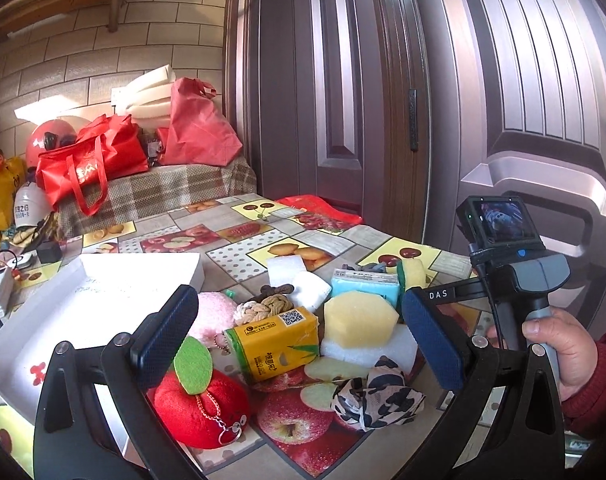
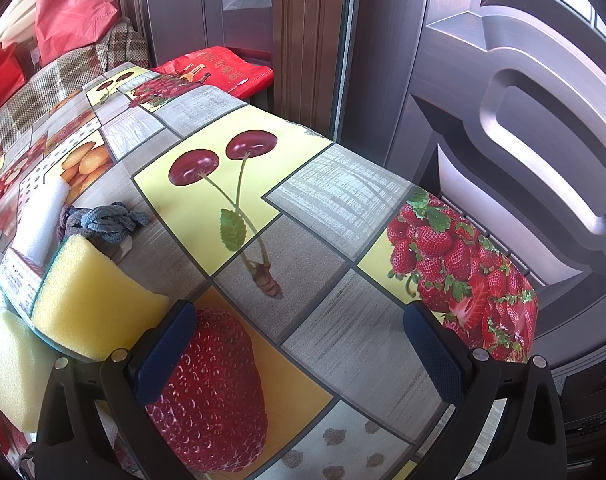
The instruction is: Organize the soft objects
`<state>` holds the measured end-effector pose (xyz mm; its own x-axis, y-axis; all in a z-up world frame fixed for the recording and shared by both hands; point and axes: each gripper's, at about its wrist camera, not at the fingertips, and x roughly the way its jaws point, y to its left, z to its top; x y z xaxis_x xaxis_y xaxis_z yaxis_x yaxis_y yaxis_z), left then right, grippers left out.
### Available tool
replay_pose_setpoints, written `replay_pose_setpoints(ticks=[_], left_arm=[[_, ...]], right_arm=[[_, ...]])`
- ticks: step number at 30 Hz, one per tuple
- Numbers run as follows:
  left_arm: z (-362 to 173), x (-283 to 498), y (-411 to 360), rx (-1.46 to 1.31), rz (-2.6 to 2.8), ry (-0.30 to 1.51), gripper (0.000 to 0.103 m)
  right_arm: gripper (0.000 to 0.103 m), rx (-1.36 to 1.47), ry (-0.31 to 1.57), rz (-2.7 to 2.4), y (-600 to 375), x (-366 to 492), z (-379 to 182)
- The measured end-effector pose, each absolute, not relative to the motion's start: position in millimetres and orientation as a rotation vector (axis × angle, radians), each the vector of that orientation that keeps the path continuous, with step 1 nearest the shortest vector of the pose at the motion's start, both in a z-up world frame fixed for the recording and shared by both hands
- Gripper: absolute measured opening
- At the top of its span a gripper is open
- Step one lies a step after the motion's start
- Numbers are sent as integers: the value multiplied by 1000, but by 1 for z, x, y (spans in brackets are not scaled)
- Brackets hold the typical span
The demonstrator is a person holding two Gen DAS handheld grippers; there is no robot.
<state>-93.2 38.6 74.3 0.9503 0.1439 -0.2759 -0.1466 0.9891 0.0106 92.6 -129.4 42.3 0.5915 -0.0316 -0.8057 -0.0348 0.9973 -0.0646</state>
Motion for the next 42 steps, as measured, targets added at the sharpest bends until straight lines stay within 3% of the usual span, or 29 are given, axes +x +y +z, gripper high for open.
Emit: replay_pose_setpoints(ticks=[19, 26, 42], left_arm=[[86, -134, 103, -271, 255, 136, 103], [76, -126, 116, -334, 229, 223, 103], [73, -124, 109, -308, 212, 238, 103]], right_arm=[[103, -76, 938, 2, -129, 93, 42], [103, -76, 938, 2, -129, 93, 42], [103, -76, 938, 2, -129, 93, 42]])
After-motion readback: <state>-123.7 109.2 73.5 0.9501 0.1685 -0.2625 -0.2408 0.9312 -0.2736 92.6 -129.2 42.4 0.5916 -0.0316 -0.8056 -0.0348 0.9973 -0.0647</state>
